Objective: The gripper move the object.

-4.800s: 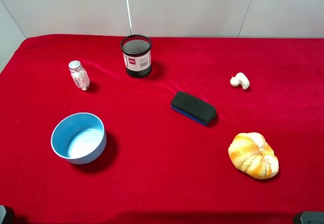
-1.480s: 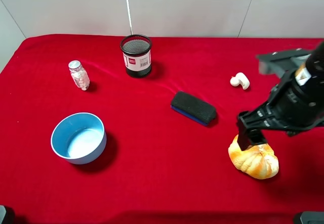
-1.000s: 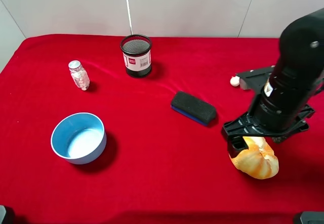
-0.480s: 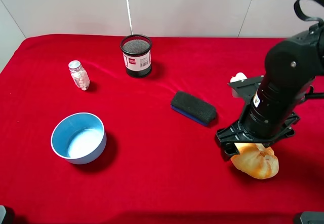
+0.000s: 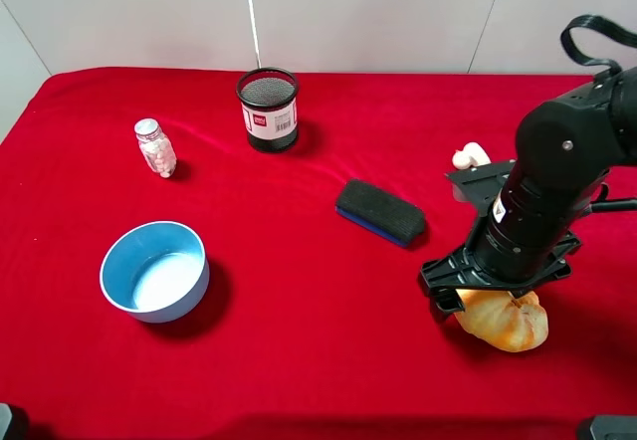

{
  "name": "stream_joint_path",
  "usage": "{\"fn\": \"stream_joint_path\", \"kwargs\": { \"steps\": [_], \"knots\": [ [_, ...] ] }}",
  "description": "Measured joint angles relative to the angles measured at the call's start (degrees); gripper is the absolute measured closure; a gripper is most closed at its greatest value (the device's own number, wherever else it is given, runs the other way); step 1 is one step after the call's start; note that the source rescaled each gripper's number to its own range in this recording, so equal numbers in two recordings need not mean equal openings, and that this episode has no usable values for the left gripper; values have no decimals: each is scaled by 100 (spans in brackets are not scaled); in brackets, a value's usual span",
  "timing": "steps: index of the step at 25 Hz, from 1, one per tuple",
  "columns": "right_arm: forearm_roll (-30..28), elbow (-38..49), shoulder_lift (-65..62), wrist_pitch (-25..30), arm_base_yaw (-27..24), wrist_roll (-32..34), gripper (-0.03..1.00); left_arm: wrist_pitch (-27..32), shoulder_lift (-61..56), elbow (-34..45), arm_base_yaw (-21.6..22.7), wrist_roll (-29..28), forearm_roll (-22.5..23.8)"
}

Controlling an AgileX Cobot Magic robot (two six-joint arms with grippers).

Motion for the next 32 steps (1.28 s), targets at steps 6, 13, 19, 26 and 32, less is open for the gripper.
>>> {"fn": "stream_joint_path", "kwargs": {
  "steps": [6, 13, 19, 26, 32],
  "knots": [
    [20, 0, 225, -134, 0, -44, -3, 0, 0, 0, 0, 0, 0],
    [20, 0, 282, -147, 0, -84, -3, 0, 0, 0, 0, 0, 0],
    [8, 0, 282, -152, 0, -84, 34, 0, 0, 0, 0, 0, 0],
    [3, 0, 282, -178, 0, -89, 97, 0, 0, 0, 0, 0, 0],
    [8, 0, 282, -194, 0, -100, 97, 0, 0, 0, 0, 0, -5]
  ]
}}
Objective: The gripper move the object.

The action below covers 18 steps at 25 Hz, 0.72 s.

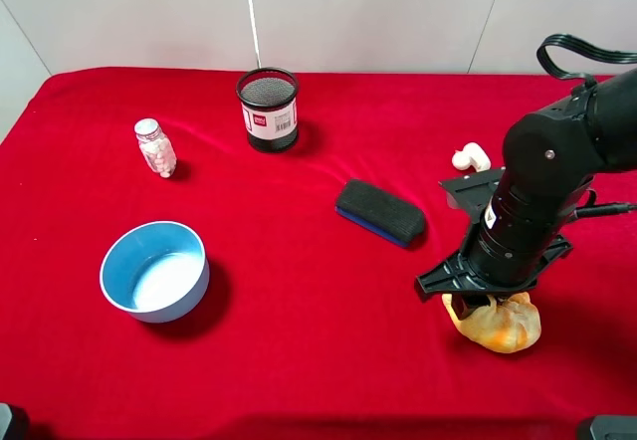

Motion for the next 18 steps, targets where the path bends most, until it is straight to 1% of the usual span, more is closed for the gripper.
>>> {"fn": "stream_joint_path", "kwargs": {
  "steps": [7, 18],
  "knots": [
    [12, 0, 0, 2, 0, -2, 97, 0, 0, 0, 0, 0, 0],
    [82, -325, -121, 542, 0, -2, 97, 0, 0, 0, 0, 0, 0]
  ]
}}
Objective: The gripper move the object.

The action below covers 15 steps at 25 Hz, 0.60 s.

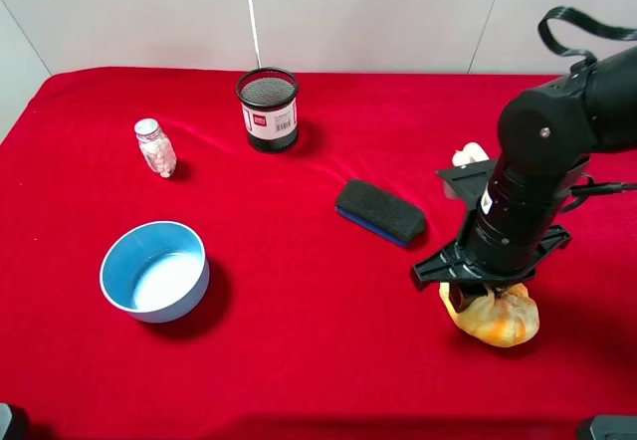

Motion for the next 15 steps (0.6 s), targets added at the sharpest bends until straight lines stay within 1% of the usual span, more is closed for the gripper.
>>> {"fn": "stream_joint_path", "kwargs": {
  "steps": [9, 15],
  "knots": [
    [139, -33, -692, 341, 0, 0, 97, 0, 0, 0, 0, 0, 0],
    [170, -402, -902, 945, 0, 0, 97, 0, 0, 0, 0, 0, 0]
  ]
}}
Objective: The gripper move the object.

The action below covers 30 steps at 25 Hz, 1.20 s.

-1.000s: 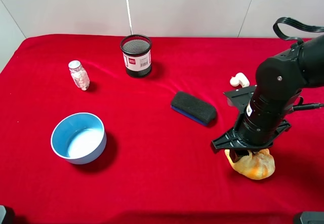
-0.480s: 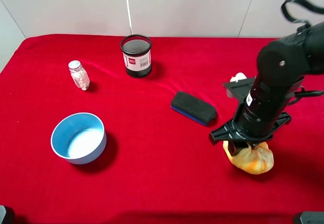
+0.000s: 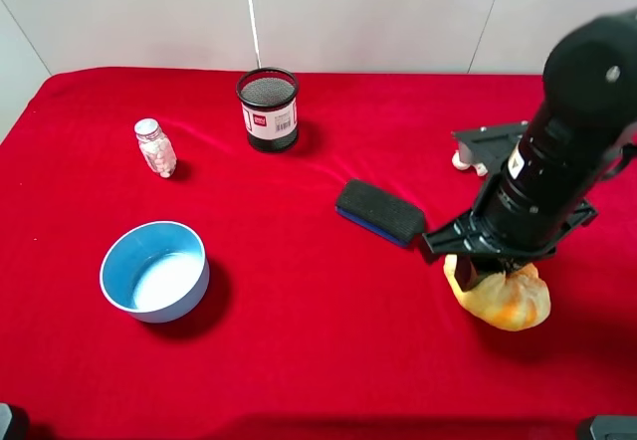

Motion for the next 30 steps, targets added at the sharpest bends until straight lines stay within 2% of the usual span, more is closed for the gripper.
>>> {"fn": "stream_joint_path", "kwargs": {
  "steps": [11, 22, 30],
  "knots": [
    [0, -1085, -30, 990, 0, -18, 97, 0, 0, 0, 0, 0, 0],
    [-138, -2137, -30, 1385, 0, 1, 97, 0, 0, 0, 0, 0, 0],
    [-598, -2965, 122, 1641, 0, 189, 97, 0, 0, 0, 0, 0, 0]
  ]
}}
